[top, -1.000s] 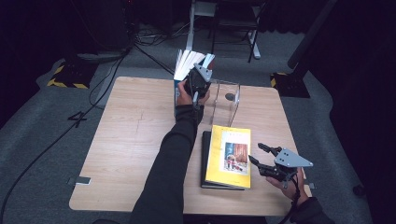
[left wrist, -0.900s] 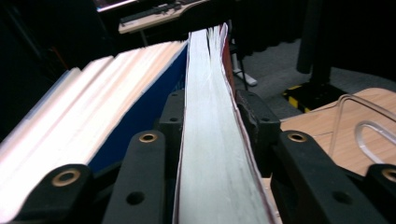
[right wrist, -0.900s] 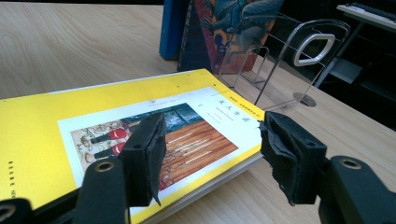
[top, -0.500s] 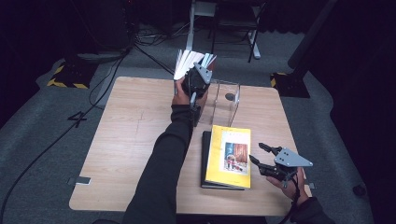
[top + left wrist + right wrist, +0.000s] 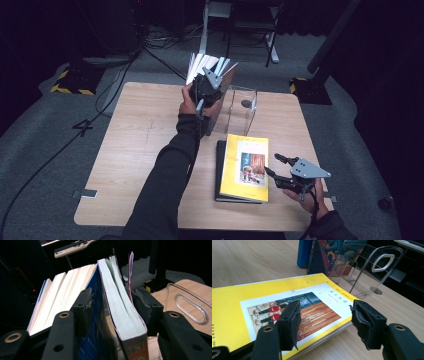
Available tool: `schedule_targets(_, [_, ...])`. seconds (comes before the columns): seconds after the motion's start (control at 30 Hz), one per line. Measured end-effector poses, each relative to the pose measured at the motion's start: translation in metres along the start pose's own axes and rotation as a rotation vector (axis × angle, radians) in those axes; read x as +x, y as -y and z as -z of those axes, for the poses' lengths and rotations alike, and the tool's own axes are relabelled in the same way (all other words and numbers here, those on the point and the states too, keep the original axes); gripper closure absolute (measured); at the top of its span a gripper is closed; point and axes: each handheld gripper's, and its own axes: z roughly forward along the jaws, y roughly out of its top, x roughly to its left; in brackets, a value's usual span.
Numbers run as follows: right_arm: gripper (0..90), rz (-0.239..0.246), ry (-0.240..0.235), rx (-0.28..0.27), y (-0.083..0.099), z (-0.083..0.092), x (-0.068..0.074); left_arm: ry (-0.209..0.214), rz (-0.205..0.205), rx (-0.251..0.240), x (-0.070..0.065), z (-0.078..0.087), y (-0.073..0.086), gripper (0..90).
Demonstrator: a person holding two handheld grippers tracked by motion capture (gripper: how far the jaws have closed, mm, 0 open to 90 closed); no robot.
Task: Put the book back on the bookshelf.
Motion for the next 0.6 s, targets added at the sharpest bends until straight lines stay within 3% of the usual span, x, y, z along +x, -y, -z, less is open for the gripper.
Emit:
schedule_targets(0.17, [40.7, -0.007, 0.007, 0.008, 0.001, 0.0, -0.001, 0.029, -0.006, 0.009, 0.002, 0.01, 0.002, 47.9])
schedule_targets(0.6, [39.4, -0.034, -0.002, 0.03, 0.004, -0.004, -0.001, 0.08, -0.046, -0.048, 0.007, 0.049, 0.011, 45.3])
